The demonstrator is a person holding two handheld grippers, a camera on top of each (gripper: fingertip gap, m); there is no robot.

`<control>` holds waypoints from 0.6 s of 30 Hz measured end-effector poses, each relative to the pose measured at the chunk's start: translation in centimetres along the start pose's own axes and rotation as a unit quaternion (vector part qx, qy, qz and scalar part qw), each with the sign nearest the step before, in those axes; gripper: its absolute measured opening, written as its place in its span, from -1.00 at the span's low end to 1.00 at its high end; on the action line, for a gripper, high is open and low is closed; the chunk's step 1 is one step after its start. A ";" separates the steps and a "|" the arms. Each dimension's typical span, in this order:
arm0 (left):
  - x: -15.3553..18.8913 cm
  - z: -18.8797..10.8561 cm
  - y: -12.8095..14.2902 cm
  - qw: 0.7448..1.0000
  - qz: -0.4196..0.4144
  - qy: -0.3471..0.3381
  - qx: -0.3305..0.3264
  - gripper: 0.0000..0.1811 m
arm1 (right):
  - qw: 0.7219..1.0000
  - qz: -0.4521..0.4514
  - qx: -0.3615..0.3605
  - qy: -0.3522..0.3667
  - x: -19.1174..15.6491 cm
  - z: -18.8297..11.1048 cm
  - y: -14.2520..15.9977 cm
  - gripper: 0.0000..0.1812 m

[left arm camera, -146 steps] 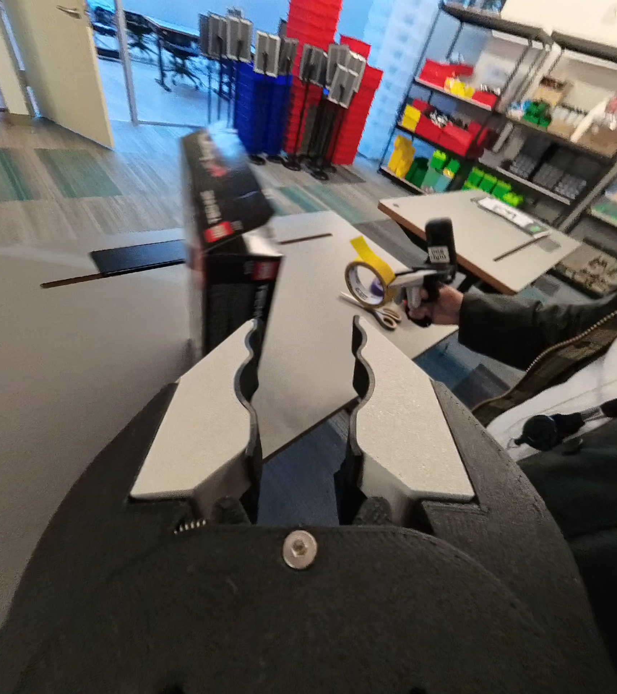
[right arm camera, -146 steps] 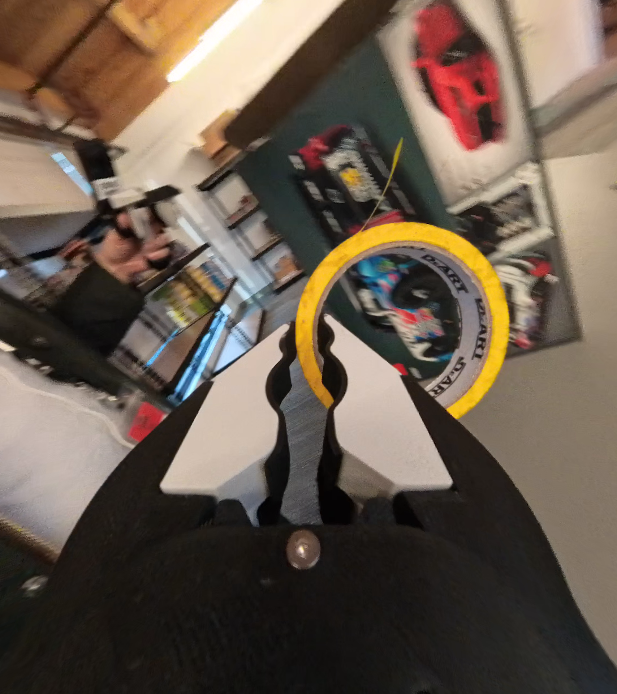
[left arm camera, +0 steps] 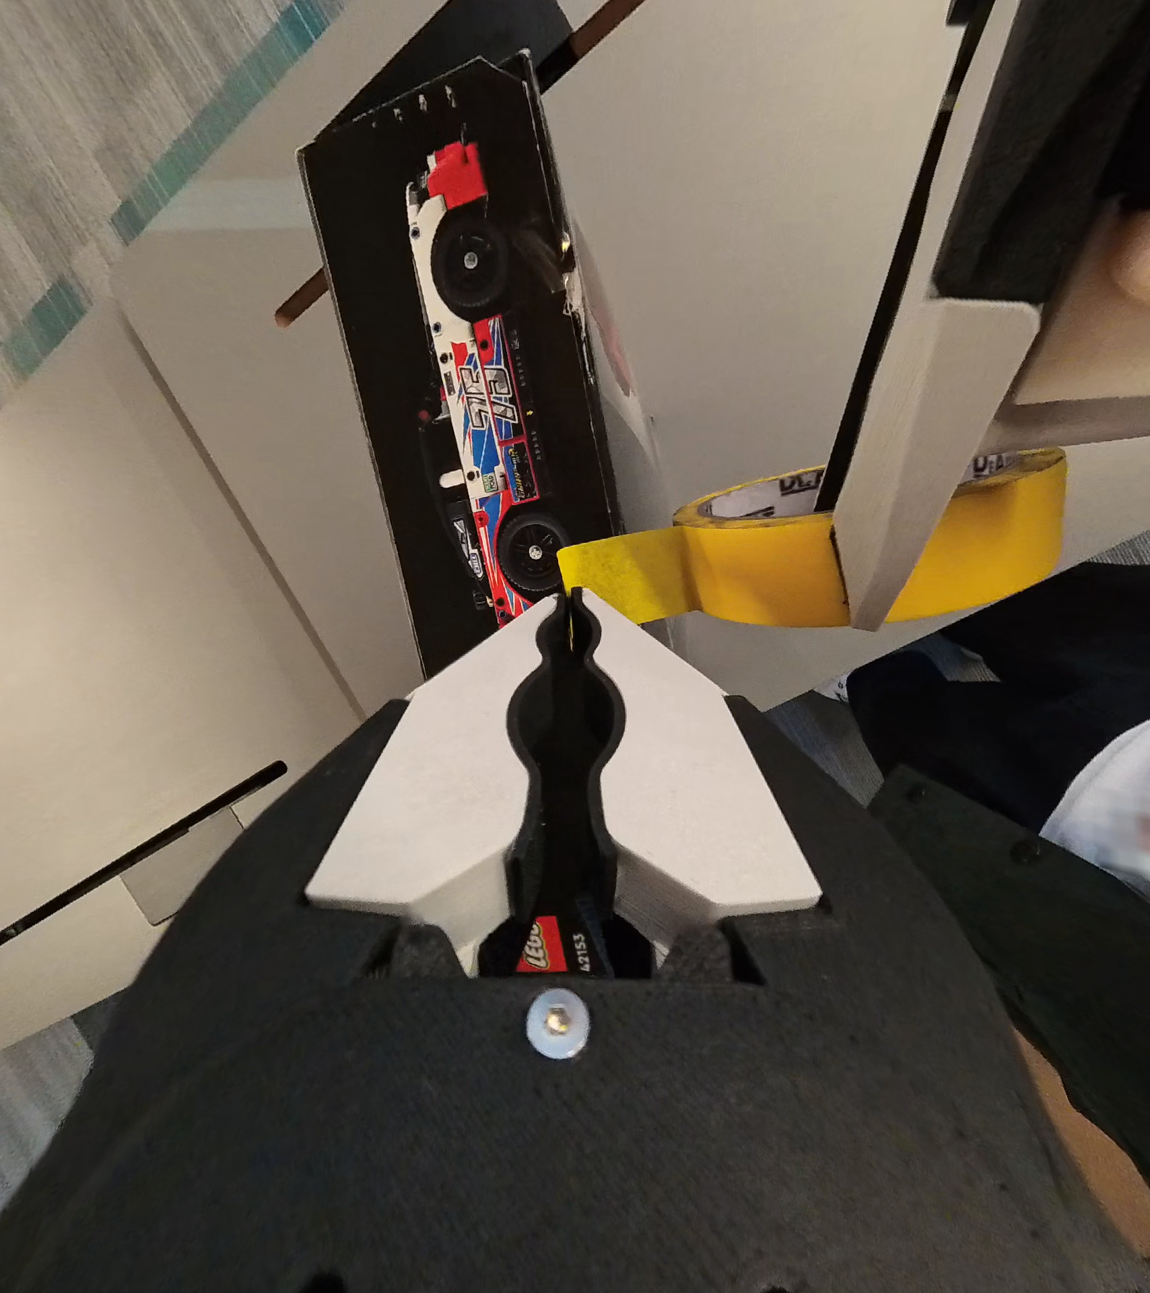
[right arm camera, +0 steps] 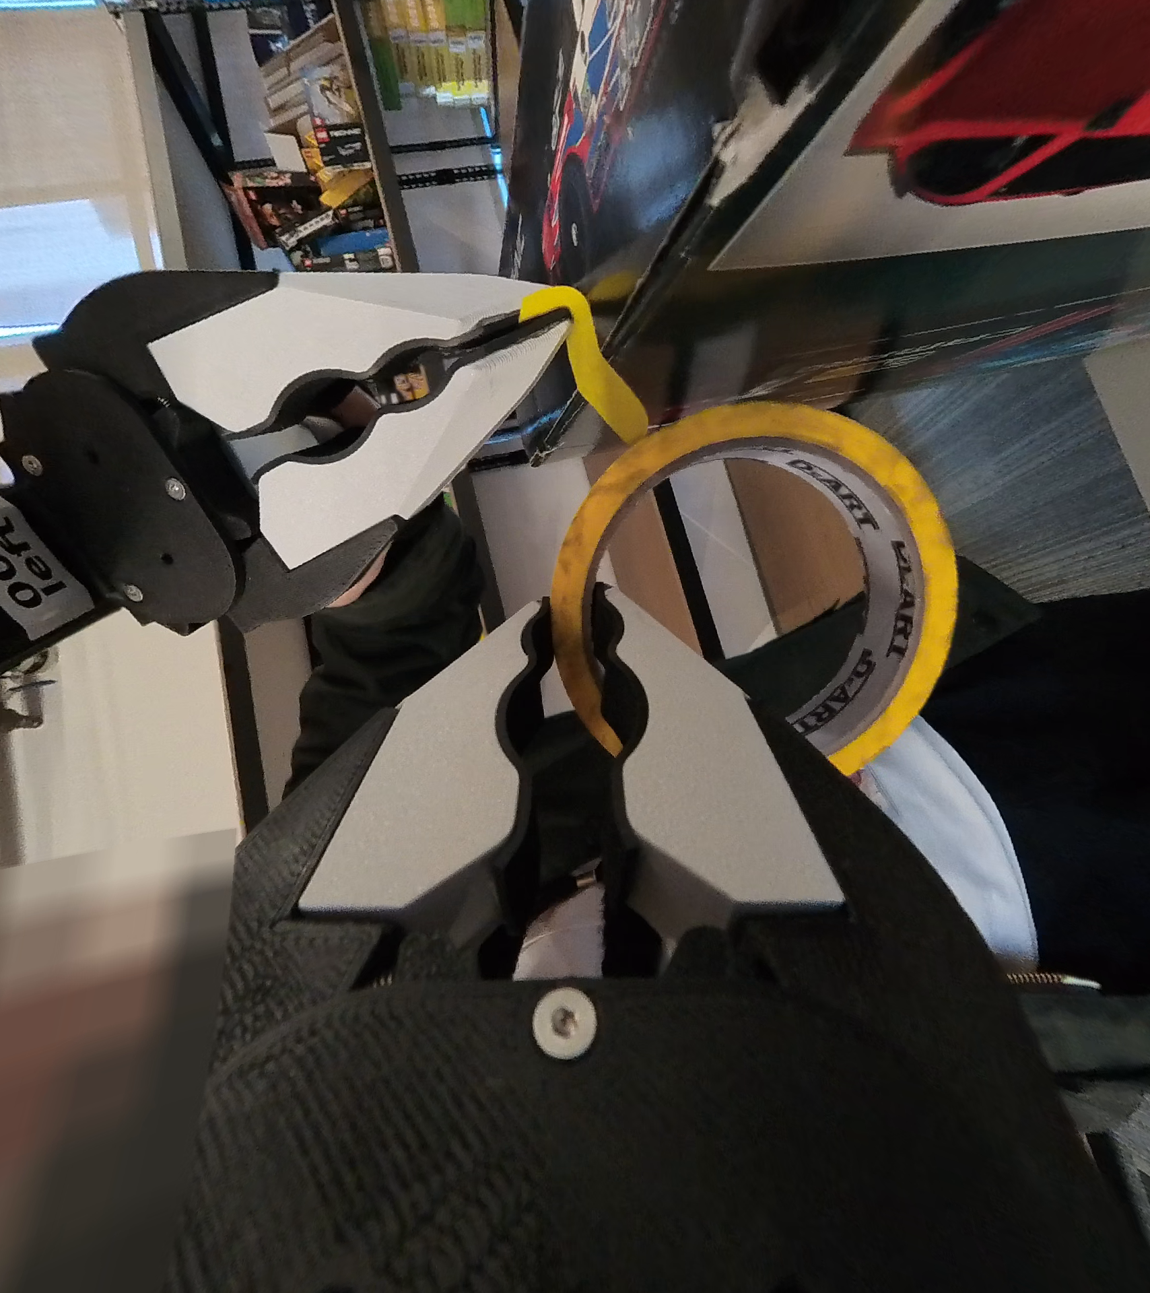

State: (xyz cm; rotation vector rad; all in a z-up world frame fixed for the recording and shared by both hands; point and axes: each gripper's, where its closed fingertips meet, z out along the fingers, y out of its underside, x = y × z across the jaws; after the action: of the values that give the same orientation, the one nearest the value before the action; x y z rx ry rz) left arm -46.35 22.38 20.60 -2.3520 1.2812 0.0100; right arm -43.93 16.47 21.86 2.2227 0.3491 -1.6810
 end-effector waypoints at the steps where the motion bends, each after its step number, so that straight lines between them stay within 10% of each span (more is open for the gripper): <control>1: -0.1 0.0 0.0 1.000 0.000 -0.003 -0.001 -1.00 | 1.000 0.000 0.000 -0.004 0.0 0.0 0.0 -0.90; 18: -0.2 0.0 0.0 0.994 0.034 -0.107 -0.006 -1.00 | 1.000 -0.025 -0.009 0.002 0.5 0.3 -0.5 -0.90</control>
State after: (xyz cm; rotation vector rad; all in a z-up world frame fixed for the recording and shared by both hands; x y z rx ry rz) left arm -46.47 22.59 20.62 -2.2457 1.2563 0.2848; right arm -44.25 16.81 21.27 2.2223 0.4218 -1.6930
